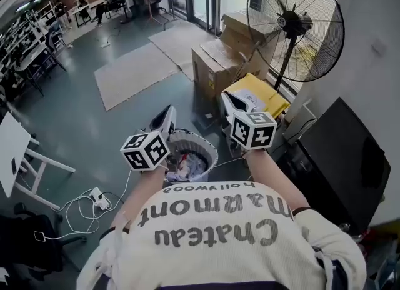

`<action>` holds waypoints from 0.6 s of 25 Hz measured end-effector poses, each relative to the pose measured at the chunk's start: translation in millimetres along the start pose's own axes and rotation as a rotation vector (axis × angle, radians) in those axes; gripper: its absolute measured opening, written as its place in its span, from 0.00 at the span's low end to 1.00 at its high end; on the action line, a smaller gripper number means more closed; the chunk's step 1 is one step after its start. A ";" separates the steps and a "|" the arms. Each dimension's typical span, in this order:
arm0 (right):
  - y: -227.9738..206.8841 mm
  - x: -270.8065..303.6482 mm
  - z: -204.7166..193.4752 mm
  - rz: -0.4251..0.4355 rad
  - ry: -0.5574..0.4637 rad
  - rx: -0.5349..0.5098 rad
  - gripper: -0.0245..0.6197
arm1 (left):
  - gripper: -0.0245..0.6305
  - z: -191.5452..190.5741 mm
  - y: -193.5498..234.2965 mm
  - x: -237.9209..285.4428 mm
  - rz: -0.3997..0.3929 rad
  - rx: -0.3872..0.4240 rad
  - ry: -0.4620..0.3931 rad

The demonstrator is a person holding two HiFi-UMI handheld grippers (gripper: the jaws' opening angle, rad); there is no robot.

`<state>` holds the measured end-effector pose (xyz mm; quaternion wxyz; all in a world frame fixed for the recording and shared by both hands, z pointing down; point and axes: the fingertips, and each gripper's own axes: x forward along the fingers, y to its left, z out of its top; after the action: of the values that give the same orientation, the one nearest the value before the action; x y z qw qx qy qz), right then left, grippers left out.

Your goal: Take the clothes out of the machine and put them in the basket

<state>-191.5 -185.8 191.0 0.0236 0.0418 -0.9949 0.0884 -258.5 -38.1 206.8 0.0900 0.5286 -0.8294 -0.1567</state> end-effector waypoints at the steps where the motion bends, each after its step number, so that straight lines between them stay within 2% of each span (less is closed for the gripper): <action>1: 0.6 -2.5 -0.3 0.003 -0.001 0.011 0.11 | 0.05 -0.7 -1.6 -2.8 0.002 0.002 0.000; 6: -1.9 -9.5 -6.4 0.007 0.011 0.055 0.11 | 0.05 -8.1 -3.9 -8.9 0.023 0.035 0.019; 15: -0.3 -11.7 -21.8 0.008 0.041 0.060 0.11 | 0.05 -18.0 5.2 -20.7 0.055 0.000 0.018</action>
<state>-178.9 -181.3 211.8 0.0421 0.0369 -0.9913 0.1189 -248.4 -20.3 225.9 0.1018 0.5072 -0.8427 -0.1491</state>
